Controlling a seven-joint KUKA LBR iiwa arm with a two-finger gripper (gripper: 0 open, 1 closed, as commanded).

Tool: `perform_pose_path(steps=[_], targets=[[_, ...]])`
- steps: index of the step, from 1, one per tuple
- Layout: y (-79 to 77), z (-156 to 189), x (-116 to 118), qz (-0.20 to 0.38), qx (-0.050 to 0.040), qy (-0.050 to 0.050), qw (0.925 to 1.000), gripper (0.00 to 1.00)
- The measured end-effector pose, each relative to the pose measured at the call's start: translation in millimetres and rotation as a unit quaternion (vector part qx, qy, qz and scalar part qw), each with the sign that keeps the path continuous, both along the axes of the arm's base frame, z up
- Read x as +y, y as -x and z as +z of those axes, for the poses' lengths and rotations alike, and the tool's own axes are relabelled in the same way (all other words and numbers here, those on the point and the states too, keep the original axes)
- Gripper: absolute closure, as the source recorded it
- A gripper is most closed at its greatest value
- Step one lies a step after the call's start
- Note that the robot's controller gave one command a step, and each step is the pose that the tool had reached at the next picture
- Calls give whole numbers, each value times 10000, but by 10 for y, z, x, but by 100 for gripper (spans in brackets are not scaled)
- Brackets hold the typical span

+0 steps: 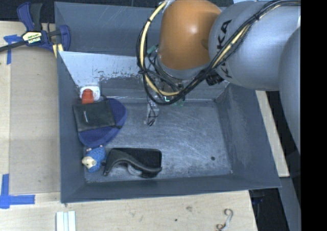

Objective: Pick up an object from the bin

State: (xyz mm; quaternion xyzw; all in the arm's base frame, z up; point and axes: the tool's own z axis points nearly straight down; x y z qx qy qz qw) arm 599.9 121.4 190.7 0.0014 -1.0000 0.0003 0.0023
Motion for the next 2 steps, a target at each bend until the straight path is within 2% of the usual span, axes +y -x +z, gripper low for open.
perform_pose_path(steps=[1, 2], targets=[[80, -1075, 537, 2358, -52, -9, 9718, 0], [69, -1052, 532, 2342, -66, -7, 9722, 100]])
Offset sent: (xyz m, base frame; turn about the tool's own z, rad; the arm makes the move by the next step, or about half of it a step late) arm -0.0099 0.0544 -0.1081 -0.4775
